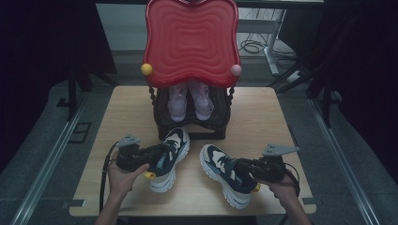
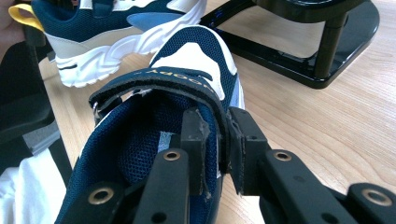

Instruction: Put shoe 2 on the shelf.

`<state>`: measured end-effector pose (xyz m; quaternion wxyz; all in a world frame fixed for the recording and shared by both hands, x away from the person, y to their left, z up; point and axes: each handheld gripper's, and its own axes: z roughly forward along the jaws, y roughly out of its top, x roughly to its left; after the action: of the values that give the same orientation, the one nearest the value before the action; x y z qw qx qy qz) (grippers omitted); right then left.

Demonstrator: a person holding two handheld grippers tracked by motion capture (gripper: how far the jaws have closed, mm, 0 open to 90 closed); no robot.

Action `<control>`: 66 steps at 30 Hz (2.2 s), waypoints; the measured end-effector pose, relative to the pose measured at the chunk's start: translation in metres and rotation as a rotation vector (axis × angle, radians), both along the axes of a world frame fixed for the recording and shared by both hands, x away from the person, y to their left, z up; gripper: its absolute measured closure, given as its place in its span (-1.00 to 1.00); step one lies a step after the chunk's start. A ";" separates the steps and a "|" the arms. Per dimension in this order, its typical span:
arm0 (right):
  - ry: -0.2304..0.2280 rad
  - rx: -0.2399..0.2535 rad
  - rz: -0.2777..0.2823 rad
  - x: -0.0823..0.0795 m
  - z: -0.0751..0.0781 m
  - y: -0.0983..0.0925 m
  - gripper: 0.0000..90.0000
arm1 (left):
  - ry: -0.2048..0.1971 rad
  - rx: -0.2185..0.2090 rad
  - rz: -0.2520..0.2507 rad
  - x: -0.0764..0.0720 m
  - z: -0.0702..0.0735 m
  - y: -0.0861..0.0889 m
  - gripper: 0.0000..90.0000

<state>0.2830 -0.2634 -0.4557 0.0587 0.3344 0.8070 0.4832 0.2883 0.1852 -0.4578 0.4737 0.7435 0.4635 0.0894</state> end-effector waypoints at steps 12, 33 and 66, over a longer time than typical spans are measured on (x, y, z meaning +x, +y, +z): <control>-0.003 0.030 -0.019 -0.002 0.000 -0.008 0.73 | 0.003 -0.002 -0.004 -0.010 -0.002 0.005 0.58; -0.017 0.076 -0.095 -0.002 -0.003 -0.028 0.72 | -0.013 -0.057 0.045 -0.028 -0.001 0.038 0.59; -0.048 0.257 -0.336 0.010 -0.008 -0.077 0.72 | -0.079 -0.218 0.187 -0.035 0.011 0.105 0.59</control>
<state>0.2930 -0.3405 -0.4633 0.1146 0.4572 0.6700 0.5735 0.2535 0.2906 -0.4470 0.5592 0.6371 0.5187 0.1112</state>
